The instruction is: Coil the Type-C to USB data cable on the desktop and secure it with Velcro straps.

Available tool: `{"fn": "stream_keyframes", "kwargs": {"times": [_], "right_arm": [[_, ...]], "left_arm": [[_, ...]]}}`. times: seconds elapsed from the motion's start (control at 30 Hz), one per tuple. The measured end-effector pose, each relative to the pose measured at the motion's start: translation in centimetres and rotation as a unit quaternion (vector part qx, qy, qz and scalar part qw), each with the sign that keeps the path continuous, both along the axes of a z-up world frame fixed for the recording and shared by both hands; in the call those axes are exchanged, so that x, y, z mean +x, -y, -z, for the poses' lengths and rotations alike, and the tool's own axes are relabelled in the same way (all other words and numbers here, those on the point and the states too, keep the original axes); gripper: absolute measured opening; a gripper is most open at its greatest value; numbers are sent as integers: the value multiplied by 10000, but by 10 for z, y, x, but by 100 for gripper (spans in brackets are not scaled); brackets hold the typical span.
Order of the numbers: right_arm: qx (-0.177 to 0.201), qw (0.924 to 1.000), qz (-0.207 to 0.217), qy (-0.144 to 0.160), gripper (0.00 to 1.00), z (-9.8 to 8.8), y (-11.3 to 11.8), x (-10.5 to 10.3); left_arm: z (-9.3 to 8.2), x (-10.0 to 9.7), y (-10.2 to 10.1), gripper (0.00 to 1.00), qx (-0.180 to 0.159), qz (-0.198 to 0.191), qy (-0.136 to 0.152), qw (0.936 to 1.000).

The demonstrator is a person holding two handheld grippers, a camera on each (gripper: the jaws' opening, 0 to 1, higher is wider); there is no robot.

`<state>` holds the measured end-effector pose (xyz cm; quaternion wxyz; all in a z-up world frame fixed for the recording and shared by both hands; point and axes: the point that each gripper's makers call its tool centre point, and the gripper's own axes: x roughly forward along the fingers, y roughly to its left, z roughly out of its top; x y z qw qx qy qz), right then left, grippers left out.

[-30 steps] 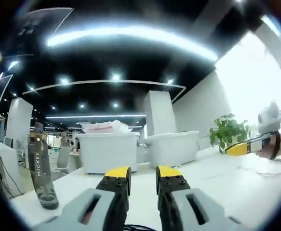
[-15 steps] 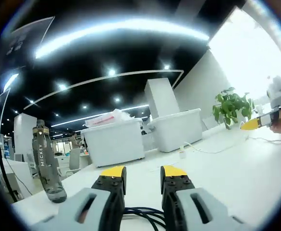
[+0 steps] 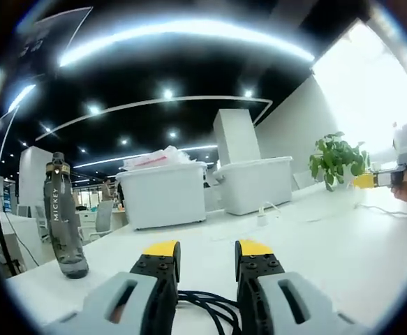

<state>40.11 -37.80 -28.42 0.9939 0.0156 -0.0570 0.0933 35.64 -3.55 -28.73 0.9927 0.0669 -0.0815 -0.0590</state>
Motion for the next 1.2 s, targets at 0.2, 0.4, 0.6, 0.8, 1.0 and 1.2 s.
{"fn": "stream_keyframes", "kwargs": {"times": [0.2, 0.4, 0.6, 0.8, 1.0, 1.2], "right_arm": [[-181, 9997, 49, 138, 42, -5, 4, 1], [-181, 9993, 270, 168, 41, -4, 13, 1], [-268, 9988, 325, 253, 41, -6, 13, 1], [-141, 9997, 102, 156, 42, -3, 5, 0], [-232, 9995, -73, 184, 43, -5, -4, -2], [-279, 9992, -208, 175, 43, -4, -12, -3]], "left_arm": [[-1, -1, 1, 32, 69, 6, 22, 10000], [-3, -1, 3, 32, 146, 49, 58, 9999], [-3, -2, 6, 32, 188, 81, 77, 9998], [-3, -3, 12, 33, 262, 139, 106, 9995], [-1, -3, 18, 35, 320, 235, 63, 9992], [-1, -4, 18, 35, 242, 260, 43, 9994]]}}
